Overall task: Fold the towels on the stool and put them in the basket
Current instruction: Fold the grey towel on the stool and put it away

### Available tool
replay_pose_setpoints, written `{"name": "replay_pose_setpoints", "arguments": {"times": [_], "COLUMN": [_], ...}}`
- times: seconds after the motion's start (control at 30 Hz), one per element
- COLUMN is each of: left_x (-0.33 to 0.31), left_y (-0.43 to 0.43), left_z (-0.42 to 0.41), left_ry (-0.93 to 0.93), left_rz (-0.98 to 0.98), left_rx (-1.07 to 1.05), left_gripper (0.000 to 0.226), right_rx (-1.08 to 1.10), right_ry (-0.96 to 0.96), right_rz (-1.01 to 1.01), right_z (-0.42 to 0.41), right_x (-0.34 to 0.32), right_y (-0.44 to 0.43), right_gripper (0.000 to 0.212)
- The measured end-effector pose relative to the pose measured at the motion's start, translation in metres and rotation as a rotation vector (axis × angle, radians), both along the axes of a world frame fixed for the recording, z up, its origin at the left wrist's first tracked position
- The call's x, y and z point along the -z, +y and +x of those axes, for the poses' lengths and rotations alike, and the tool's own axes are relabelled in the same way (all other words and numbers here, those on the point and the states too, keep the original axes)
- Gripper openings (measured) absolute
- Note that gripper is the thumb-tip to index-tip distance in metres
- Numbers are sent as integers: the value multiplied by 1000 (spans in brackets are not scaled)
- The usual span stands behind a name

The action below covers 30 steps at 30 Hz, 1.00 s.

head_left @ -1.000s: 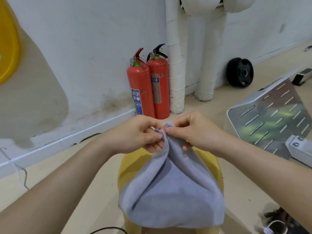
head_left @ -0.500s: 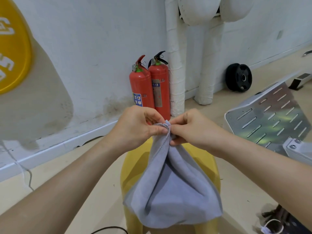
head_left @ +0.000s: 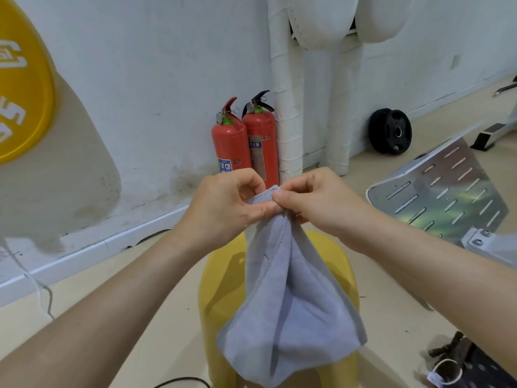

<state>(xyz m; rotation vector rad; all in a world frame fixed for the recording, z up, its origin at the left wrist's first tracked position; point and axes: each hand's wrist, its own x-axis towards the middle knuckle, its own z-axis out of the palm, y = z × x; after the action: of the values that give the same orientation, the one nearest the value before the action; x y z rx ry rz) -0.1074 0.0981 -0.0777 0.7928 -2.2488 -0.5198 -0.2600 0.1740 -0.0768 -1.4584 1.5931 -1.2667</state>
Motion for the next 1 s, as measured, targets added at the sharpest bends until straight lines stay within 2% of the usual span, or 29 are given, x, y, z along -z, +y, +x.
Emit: {"name": "replay_pose_setpoints", "arguments": {"times": [0.1, 0.17, 0.23, 0.4, 0.47, 0.53, 0.63, 0.7, 0.77, 0.83, 0.9, 0.93, 1.0], "left_x": [-11, -18, -24, -48, -59, -72, -85, -90, -95, -100, -105, -106, -103], "left_y": [-9, -14, -15, -7, -8, -3, 9, 16, 20, 18, 16, 15, 10], "left_z": [9, 16, 21, 20, 21, 23, 24, 24, 24, 25, 30, 34, 43], "left_ry": [-222, -355, -405, -176, -126, -55, 139, 283, 463, 596, 547, 448, 131], "left_rz": [120, 153, 71, -409, -519, -351, 59, 151, 264, 384, 459, 488, 515], "left_rx": [48, 43, 13, -48, -89, -78, 89, 158, 241, 282, 323, 340, 320], "left_gripper": [59, 63, 60, 49, 45, 45, 46, 44, 44, 44, 30, 23, 30], "right_rx": [7, 41, 82, 249, 269, 277, 315, 318, 293, 254, 213, 182, 82], "right_ry": [33, 36, 75, 4, -9, 25, 282, 401, 387, 291, 228, 223, 234], "right_rz": [-89, -147, -182, -196, -203, -246, -388, -450, -476, -474, -434, -404, -334], "right_z": [-8, -17, -26, -39, -42, -42, -39, -36, -33, -31, -29, -27, -23], "right_x": [-14, -27, -34, -38, -47, -58, -70, -77, -83, -90, -94, -93, -89], "right_y": [2, 4, 4, -2, -1, 3, 9, 12, 15, 17, 20, 21, 23], "right_gripper": [22, 20, 21, 24, 24, 25, 27, 27, 29, 33, 33, 32, 30]}}
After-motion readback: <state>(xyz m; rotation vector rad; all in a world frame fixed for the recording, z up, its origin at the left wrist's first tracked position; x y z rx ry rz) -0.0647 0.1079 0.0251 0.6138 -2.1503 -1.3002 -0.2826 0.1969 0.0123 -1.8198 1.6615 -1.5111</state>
